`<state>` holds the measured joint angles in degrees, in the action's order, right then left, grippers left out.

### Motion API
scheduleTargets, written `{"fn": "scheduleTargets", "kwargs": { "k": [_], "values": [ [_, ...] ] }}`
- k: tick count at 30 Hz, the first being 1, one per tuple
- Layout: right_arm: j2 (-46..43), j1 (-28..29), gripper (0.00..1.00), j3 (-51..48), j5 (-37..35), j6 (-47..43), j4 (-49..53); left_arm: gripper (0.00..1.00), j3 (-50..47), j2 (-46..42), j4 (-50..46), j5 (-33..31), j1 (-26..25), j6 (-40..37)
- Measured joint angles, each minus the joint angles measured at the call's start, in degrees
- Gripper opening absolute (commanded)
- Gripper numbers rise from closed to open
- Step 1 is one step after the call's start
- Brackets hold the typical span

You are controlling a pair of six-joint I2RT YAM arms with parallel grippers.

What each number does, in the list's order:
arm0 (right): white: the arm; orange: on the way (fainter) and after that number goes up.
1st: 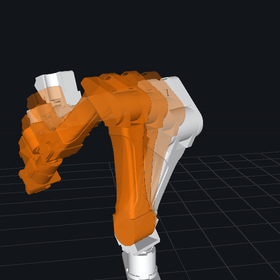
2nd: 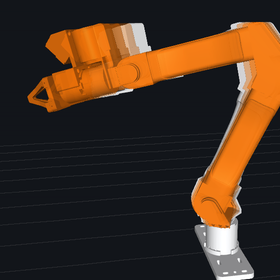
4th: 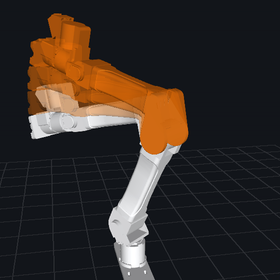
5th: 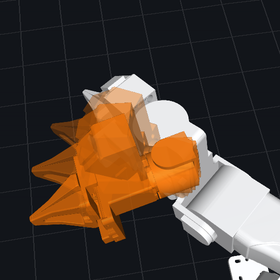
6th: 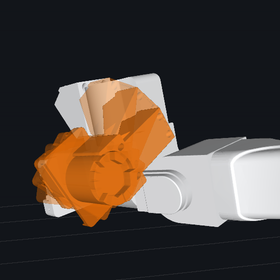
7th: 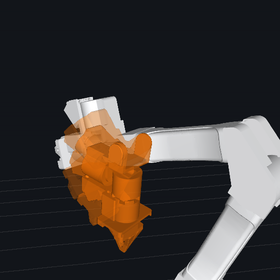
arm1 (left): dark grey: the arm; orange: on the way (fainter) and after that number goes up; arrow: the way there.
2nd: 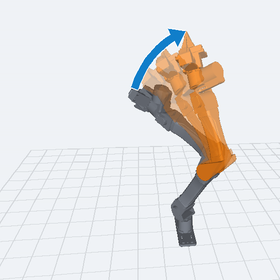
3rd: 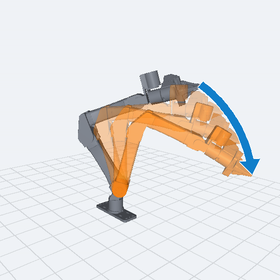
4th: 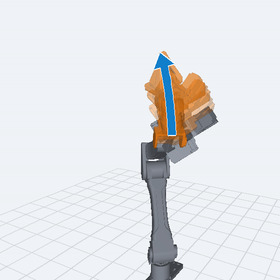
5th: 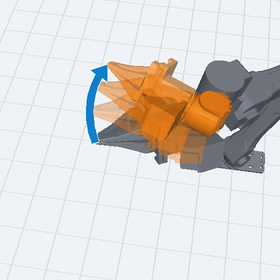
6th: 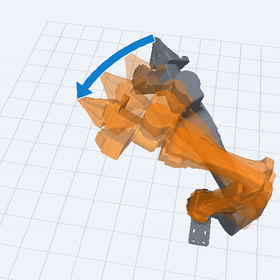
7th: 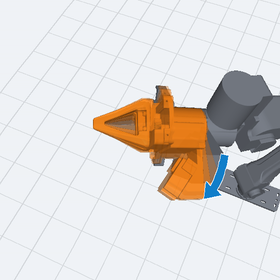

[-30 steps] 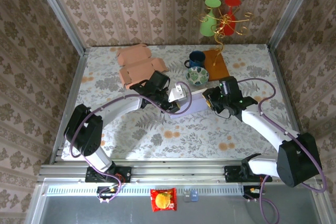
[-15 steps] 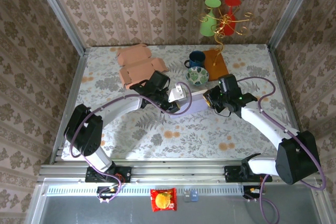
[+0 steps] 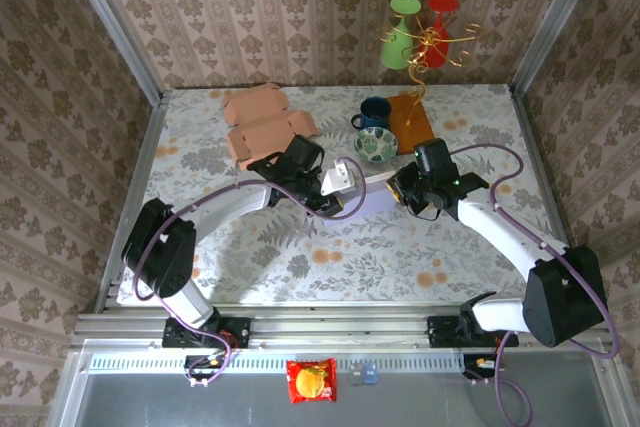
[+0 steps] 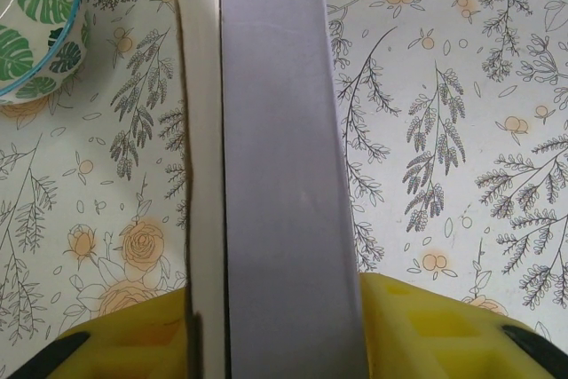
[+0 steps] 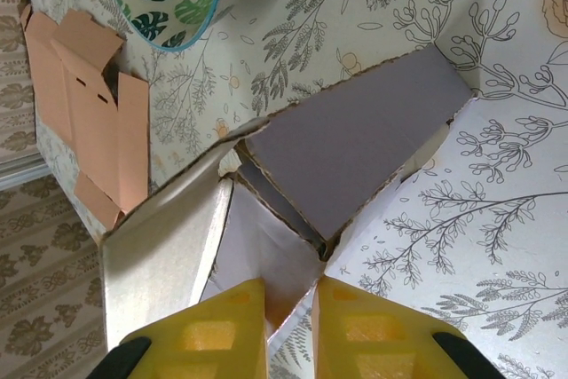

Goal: Fold the paper box

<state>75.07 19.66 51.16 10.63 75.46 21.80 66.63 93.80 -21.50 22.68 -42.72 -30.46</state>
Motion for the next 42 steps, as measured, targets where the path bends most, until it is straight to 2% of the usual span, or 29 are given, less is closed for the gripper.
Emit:
{"fn": "scheduleTargets", "kwargs": {
  "k": [7, 8, 11, 13, 18, 24, 27, 36, 42],
  "values": [
    [0.79, 0.02, 0.17, 1.77, -0.02, -0.72, 2.64, 0.37, 0.00, 0.00, 0.00, 0.04, -0.04, -0.17],
    [1.01, 0.02, 0.19, 2.27, 0.00, -1.38, 3.32, 0.36, 0.00, 0.00, -0.02, 0.04, -0.04, -0.20],
    [2.21, -0.02, 0.31, 4.28, 0.48, -4.83, 5.95, 0.33, 0.00, 0.00, -0.02, 0.02, -0.04, -0.33],
    [3.56, -0.70, 0.39, 6.27, 2.29, -9.20, 8.46, 0.33, 0.00, -0.02, -0.04, 0.04, 0.04, -0.59],
    [4.83, -2.62, 0.49, 11.52, 7.02, -24.68, 14.43, 0.32, 0.00, -0.09, -0.33, 0.09, 0.07, -0.90],
    [-1.27, -9.20, 0.45, 14.58, 13.66, -40.76, 15.26, 0.32, 0.02, -0.72, -1.97, 0.52, 0.46, -1.95],
    [-1.46, -11.34, 0.44, 15.47, 14.25, -49.07, 15.15, 0.32, 0.00, -1.25, -3.06, 0.98, 0.96, -2.78],
    [1.81, -9.94, 0.50, 15.47, 13.57, -71.23, 17.88, 0.32, -0.46, -3.63, -6.69, 3.41, 3.10, -4.72],
    [4.02, -7.65, 0.51, 15.98, 12.22, -79.76, 19.08, 0.33, -0.66, -4.68, -7.82, 4.81, 4.00, -5.81]
  ]
}}
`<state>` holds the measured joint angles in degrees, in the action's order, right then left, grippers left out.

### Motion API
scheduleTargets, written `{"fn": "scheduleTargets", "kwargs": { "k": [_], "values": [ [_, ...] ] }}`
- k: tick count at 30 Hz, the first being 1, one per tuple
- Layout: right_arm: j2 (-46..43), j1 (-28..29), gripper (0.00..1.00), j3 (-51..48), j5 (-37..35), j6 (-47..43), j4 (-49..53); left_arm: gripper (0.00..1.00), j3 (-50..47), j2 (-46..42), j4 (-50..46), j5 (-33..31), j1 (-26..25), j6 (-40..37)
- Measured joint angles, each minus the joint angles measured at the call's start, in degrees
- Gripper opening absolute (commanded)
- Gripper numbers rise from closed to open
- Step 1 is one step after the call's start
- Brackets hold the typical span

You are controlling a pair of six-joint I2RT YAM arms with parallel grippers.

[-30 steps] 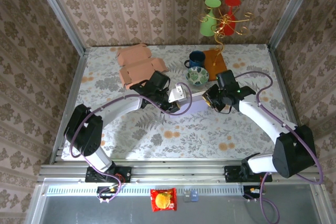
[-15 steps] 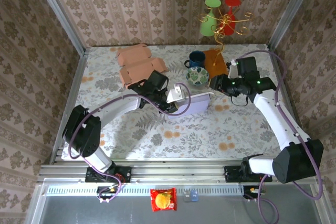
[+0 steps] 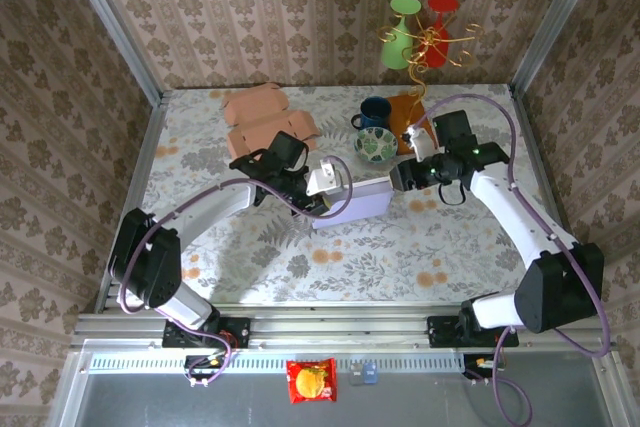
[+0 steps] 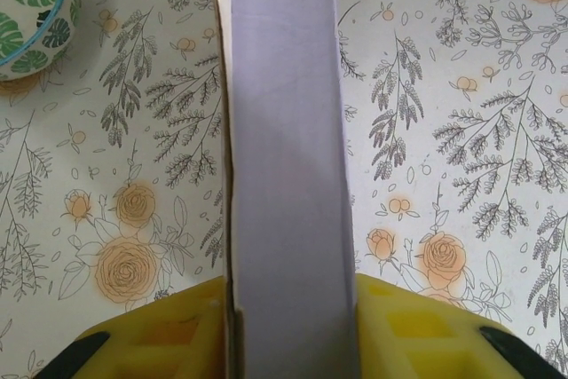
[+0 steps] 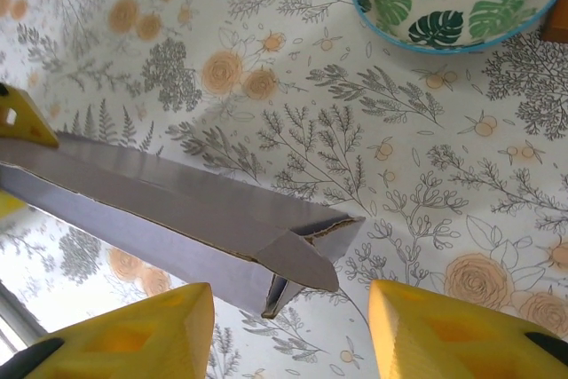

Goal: Fold the paper box

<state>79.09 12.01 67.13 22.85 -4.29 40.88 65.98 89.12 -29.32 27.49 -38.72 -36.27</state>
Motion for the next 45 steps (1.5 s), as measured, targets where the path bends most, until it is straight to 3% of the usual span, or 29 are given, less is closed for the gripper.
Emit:
{"fn": "scheduleTargets", "kwargs": {
  "k": [15, 22, 34, 41, 45],
  "values": [
    [5.40, 3.28, 0.41, 4.13, -2.21, -6.45, 1.73, 0.33, -0.09, 0.00, -2.47, 0.63, 0.63, -0.87],
    [3.54, 3.26, 0.48, 1.68, -1.68, -6.10, 1.64, 0.33, -0.09, 0.00, -2.69, 0.85, 0.63, -0.90],
    [3.52, 3.15, 0.49, 1.51, 3.82, -4.98, 1.60, 0.33, -0.09, 0.00, -2.95, 1.73, 0.61, -0.87],
    [3.54, 3.04, 0.43, 1.46, 4.57, -4.28, 1.68, 0.34, -0.09, 0.00, -2.95, 1.92, 0.61, -0.87],
    [3.52, 3.04, 0.35, 1.27, 3.72, -3.76, 1.77, 0.34, -0.09, 0.00, -2.93, 1.95, 0.61, -0.87]
  ]
}}
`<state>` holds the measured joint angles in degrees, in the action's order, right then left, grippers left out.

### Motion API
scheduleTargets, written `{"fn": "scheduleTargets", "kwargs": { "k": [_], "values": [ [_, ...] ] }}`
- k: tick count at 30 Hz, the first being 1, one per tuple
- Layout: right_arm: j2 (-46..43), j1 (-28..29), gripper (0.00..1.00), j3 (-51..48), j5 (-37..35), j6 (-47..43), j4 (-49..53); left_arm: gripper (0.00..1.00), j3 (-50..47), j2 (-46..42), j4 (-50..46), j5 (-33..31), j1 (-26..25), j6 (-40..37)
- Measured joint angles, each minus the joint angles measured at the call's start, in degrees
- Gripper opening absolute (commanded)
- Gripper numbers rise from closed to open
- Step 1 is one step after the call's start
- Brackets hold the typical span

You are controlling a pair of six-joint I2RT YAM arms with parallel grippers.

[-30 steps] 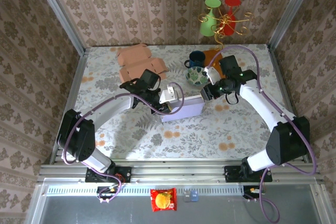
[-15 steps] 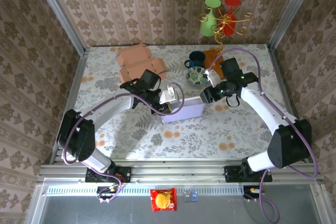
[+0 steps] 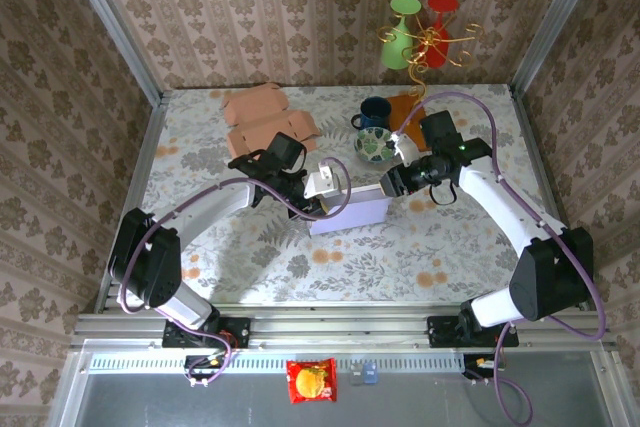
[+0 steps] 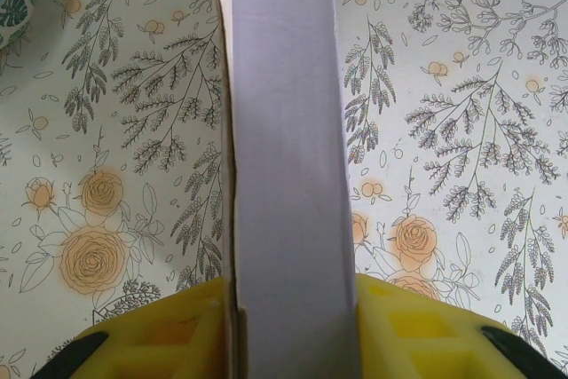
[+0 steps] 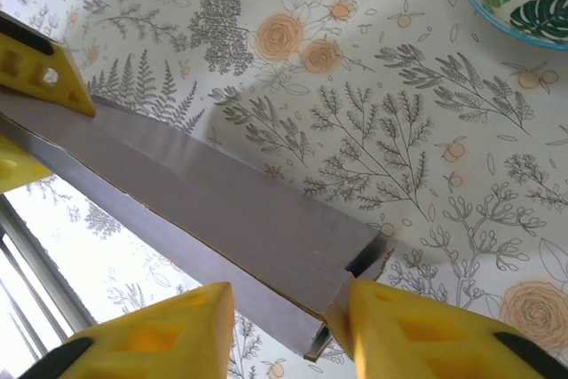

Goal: Fold the paper box

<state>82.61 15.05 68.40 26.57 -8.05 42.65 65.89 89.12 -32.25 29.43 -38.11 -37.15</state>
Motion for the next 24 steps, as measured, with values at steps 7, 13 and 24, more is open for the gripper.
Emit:
{"fn": "scheduleTargets", "kwargs": {
  "k": [7, 13, 24],
  "values": [
    [-0.02, 0.02, 0.25, 0.00, -2.43, 0.52, 0.24, 0.34, 0.00, 0.00, -0.02, 0.17, 0.00, 0.00],
    [-0.07, 0.28, 0.19, 0.00, -4.09, 0.55, 0.50, 0.34, 0.00, 0.00, 0.00, 0.17, 0.00, 0.00],
    [-0.07, 2.34, 0.05, 0.00, -8.70, 0.92, 0.50, 0.34, 0.00, 0.00, -0.11, 0.15, 0.00, 0.02]
  ]
}}
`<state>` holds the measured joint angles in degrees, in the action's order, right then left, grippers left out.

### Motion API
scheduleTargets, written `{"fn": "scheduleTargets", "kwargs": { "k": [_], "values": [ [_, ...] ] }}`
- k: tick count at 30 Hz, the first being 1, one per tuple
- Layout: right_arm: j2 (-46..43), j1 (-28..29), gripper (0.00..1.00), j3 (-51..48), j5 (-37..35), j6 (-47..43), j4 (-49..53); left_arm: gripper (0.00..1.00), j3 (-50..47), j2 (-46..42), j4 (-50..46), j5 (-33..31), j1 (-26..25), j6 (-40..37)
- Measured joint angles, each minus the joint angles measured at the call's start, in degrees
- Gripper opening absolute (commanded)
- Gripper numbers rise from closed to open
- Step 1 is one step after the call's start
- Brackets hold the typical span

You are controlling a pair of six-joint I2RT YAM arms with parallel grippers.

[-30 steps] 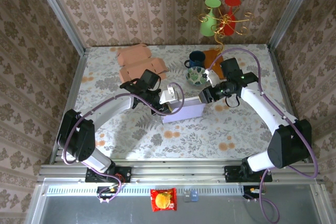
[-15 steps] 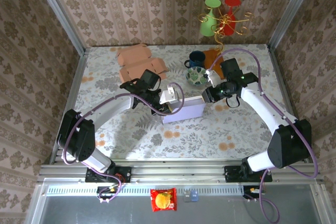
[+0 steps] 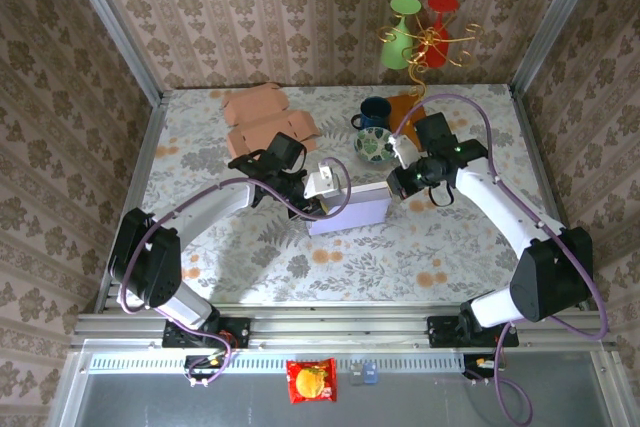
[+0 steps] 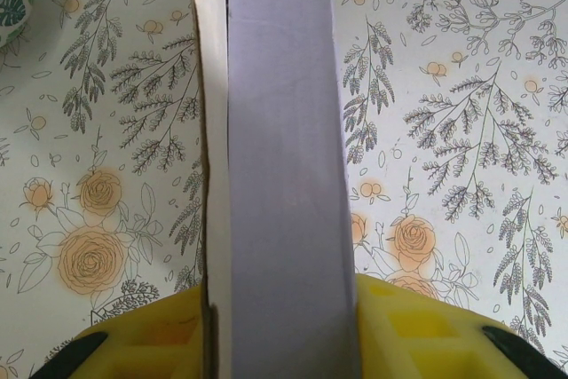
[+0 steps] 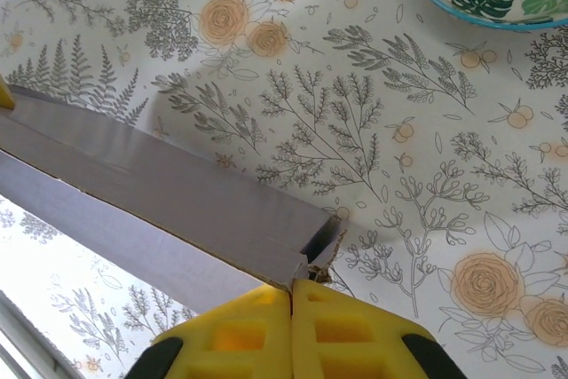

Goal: Fold the paper box

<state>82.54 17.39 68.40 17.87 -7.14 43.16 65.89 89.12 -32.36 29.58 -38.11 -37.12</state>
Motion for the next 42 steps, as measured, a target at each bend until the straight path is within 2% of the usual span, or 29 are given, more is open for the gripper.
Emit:
{"fn": "scheduleTargets", "kwargs": {
  "k": [4, 15, 24, 42],
  "values": [
    [-0.02, 1.16, 0.00, 0.00, -2.80, 0.33, -0.02, 0.33, 0.00, 0.02, 0.00, -0.02, 0.00, 0.04],
    [-3.82, 4.35, 0.00, -3.02, -9.14, 7.28, -2.60, 0.29, -0.70, 0.02, 2.01, -0.42, -0.11, 1.92],
    [-5.95, 5.73, 0.00, -6.80, -11.17, 14.64, -6.82, 0.29, -1.42, 0.02, 2.64, -0.44, -0.42, 3.04],
    [-7.08, 6.91, 0.00, -9.05, -13.79, 20.98, -10.58, 0.32, -2.12, 0.00, 3.82, -0.83, -0.42, 4.15]
  ]
}}
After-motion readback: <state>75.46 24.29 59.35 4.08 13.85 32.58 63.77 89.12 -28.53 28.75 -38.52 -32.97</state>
